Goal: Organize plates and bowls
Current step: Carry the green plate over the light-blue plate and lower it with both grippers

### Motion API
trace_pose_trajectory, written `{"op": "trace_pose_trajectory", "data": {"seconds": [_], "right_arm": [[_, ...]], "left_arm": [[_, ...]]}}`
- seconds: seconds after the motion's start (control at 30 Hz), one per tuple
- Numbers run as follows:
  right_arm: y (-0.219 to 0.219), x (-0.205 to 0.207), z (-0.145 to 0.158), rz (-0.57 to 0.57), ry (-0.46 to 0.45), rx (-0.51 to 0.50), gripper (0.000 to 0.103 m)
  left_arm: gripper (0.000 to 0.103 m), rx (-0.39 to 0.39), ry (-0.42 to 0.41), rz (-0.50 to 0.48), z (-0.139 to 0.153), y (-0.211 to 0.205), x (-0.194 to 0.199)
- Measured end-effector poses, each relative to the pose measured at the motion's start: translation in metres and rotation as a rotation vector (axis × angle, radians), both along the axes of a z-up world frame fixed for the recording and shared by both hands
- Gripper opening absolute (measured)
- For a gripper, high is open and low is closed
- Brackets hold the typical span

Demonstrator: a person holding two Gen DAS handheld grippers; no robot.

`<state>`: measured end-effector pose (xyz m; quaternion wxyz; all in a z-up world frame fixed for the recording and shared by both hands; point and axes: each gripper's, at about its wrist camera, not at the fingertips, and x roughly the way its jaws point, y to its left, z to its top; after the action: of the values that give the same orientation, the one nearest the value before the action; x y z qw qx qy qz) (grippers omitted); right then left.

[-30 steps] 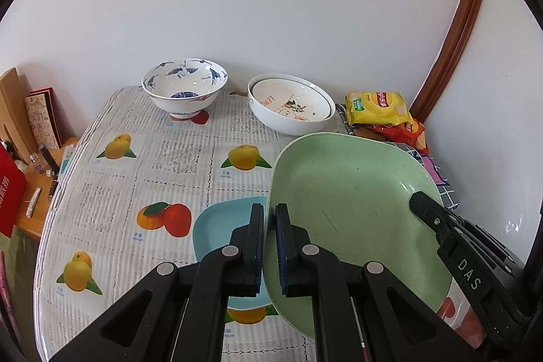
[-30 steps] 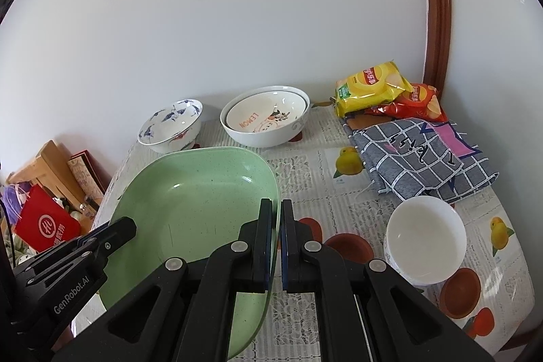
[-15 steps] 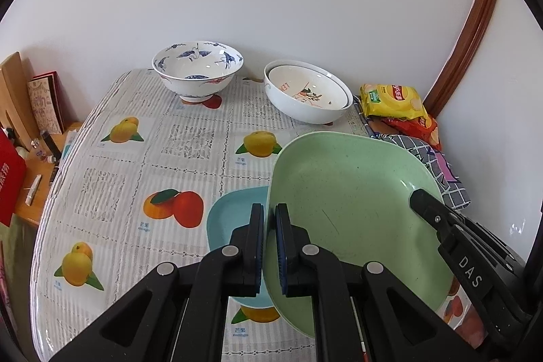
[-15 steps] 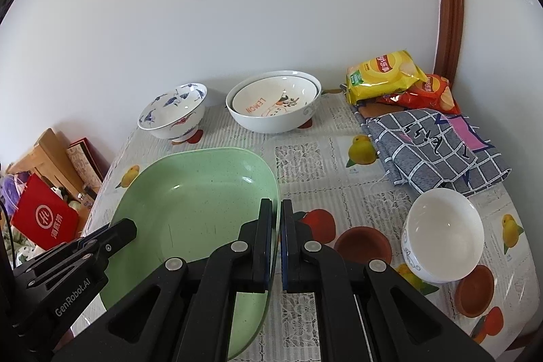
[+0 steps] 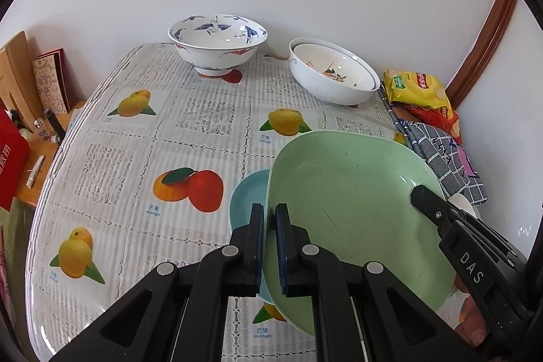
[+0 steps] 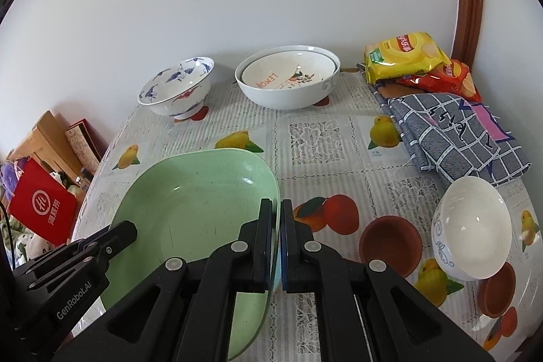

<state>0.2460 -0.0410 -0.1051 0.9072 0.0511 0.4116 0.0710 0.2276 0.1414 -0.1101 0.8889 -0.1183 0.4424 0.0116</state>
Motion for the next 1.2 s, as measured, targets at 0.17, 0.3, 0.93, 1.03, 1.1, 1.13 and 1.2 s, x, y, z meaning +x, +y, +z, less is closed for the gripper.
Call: {"op": "trace_pose_trajectory", "data": {"seconds": [0.17, 0.3, 0.93, 1.03, 1.1, 1.13, 1.2], "right_arm": [[0.005, 0.006, -0.014, 0.012, 0.029, -0.007, 0.004], [0.006, 0.01, -0.026, 0.016, 0.054, -0.015, 0.004], [0.016, 0.032, -0.065, 0.07, 0.123, -0.06, 0.006], [0.017, 0.035, -0.065, 0.077, 0.115, -0.06, 0.006], [0.018, 0.037, -0.065, 0.081, 0.109, -0.067, 0.006], [0.019, 0.038, -0.066, 0.084, 0.108, -0.07, 0.006], [0.02, 0.04, -0.066, 0.088, 0.105, -0.074, 0.007]], "left_arm": [[0.008, -0.008, 0.035, 0.006, -0.016, 0.003, 0.003], [0.007, -0.005, 0.059, 0.007, -0.027, 0.003, 0.007], [0.008, 0.004, 0.111, 0.012, -0.059, 0.006, 0.022], [0.008, 0.007, 0.112, 0.015, -0.059, 0.007, 0.024], [0.008, 0.004, 0.111, 0.018, -0.059, 0.008, 0.024], [0.008, 0.001, 0.11, 0.02, -0.059, 0.008, 0.024], [0.007, -0.001, 0.109, 0.021, -0.059, 0.009, 0.024]]}}
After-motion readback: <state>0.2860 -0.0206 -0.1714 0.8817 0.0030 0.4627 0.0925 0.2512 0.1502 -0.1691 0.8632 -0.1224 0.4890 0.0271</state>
